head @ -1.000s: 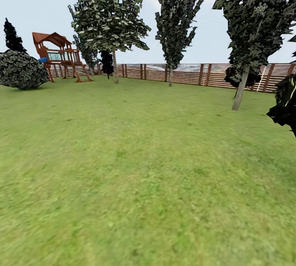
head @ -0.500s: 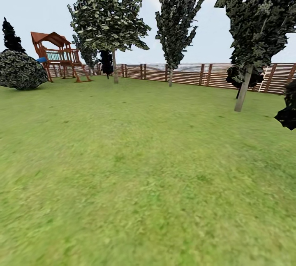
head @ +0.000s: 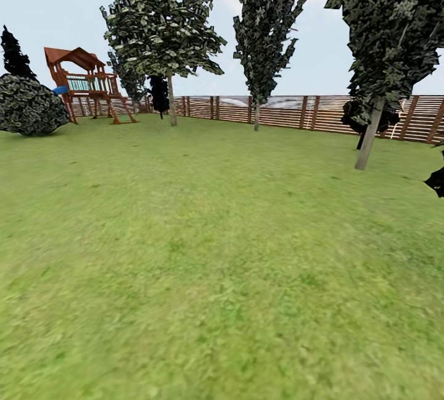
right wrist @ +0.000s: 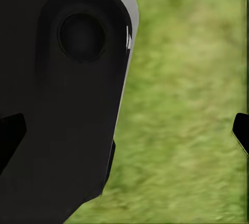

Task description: Take the three Easter eggs out of the wicker basket on the lawn in the garden, then place them on the lawn next to a single tree (choose any tree) so that all three eggs are next to the same tree and none are left in the basket.

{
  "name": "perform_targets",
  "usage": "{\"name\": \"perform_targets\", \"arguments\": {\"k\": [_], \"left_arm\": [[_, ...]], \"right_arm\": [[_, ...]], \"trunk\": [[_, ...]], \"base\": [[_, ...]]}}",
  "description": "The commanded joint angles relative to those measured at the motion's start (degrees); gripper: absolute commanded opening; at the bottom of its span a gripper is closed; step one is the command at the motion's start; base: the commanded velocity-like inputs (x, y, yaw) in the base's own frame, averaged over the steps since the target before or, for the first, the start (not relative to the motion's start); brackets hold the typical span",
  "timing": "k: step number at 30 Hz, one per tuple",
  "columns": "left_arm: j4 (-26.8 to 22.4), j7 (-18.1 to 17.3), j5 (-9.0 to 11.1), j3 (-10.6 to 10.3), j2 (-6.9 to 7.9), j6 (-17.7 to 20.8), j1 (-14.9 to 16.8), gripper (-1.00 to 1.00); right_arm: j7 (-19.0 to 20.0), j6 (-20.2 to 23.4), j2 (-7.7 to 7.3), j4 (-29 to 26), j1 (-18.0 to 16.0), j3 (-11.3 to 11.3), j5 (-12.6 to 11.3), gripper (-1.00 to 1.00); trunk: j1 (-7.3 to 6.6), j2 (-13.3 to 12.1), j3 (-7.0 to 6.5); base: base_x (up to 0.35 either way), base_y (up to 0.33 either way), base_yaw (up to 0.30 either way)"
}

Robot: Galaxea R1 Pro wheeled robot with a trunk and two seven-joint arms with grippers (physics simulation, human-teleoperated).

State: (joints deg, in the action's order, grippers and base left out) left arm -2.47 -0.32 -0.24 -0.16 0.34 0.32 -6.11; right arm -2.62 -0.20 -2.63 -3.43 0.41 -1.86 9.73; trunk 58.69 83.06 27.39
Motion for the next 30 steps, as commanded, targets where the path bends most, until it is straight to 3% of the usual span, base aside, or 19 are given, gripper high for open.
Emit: {"name": "perform_targets", "arguments": {"k": [1, 30], "left_arm": [[-0.1, 0.0, 0.0, 0.0, 0.01, 0.0, 0.0, 1.0], [-0.1, 0.0, 0.0, 0.0, -0.01, 0.0, 0.0, 1.0]], "right_arm": [[-0.2, 0.0, 0.0, -0.1, 0.0, -0.2, 0.4, 1.0], [-0.2, 0.0, 0.0, -0.1, 0.0, -0.2, 0.4, 1.0]], "trunk": [[0.04, 0.0, 0.03], [0.04, 0.0, 0.03]], "base": [[0.326, 0.0, 0.0], [0.326, 0.0, 0.0]]}}
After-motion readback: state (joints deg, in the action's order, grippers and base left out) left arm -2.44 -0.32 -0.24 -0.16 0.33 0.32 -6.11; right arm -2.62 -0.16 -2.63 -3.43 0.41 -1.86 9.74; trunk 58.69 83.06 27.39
